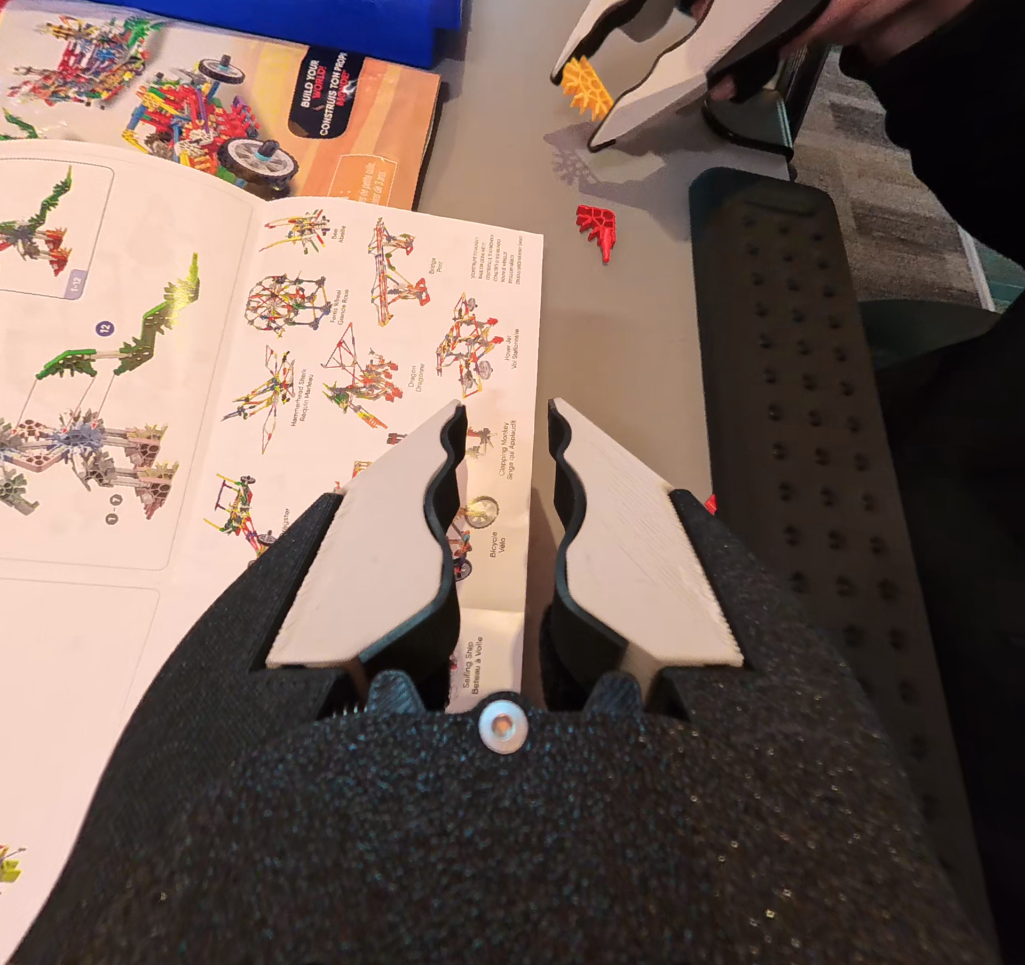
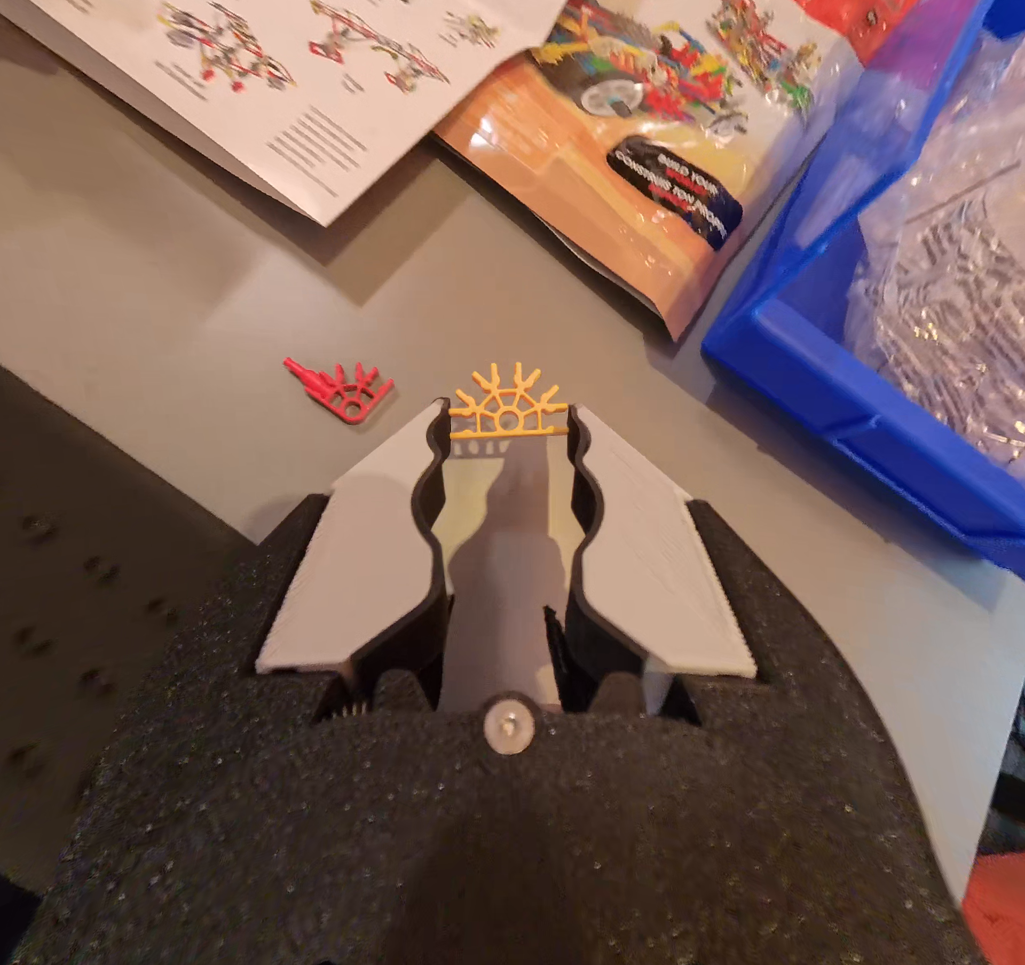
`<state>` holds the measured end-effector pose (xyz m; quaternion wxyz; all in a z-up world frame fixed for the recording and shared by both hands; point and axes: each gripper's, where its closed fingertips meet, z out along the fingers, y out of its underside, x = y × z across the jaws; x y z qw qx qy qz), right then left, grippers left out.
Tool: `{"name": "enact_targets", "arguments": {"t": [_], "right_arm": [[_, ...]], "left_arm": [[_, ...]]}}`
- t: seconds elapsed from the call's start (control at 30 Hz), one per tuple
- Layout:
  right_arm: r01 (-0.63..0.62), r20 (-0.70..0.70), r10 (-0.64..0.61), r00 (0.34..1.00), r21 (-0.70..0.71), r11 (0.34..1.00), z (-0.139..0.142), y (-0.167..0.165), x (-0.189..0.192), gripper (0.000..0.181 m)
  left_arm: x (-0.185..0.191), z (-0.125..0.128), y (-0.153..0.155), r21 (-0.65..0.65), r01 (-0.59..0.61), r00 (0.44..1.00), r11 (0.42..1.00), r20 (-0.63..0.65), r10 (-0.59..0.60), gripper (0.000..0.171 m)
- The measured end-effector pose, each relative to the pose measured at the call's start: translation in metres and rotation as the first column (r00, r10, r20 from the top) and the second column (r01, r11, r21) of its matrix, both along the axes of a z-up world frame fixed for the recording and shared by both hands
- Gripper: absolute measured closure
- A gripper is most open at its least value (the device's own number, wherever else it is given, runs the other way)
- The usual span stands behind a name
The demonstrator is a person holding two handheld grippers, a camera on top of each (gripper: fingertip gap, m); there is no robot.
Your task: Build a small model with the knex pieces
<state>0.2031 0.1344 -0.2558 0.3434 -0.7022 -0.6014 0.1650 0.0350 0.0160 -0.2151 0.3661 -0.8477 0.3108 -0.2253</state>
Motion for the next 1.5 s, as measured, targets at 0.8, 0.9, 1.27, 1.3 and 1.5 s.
{"name": "enact_targets", "arguments": {"t": [0.8, 0.9, 1.27, 1.3, 1.5], "right_arm": [[0.036, 0.057, -0.032, 0.998, -0.080, 0.996, -0.017, -0.006, 0.006, 0.128], [0.025, 0.071, -0.018, 0.997, -0.089, 0.996, -0.019, -0.011, 0.008, 0.137], [-0.205, -0.004, 0.205, 0.979, -0.069, 0.976, -0.008, -0.057, -0.022, 0.132], [-0.206, 0.013, 0.208, 0.978, -0.069, 0.976, -0.012, -0.057, -0.024, 0.133], [-0.225, 0.046, 0.228, 0.973, -0.067, 0.972, -0.021, -0.056, -0.029, 0.149]], "left_arm": [[-0.001, -0.006, 0.000, -0.013, 0.000, 1.000, 1.000, -0.018, 0.000, 0.145], [-0.001, -0.006, 0.000, -0.012, 0.000, 1.000, 1.000, -0.023, 0.000, 0.144], [0.001, -0.010, 0.001, -0.019, 0.007, 1.000, 1.000, -0.027, -0.008, 0.144], [0.001, -0.009, 0.000, -0.017, 0.007, 1.000, 1.000, -0.028, -0.007, 0.144], [-0.001, -0.007, 0.000, -0.009, 0.001, 1.000, 1.000, -0.028, -0.001, 0.145]]}}
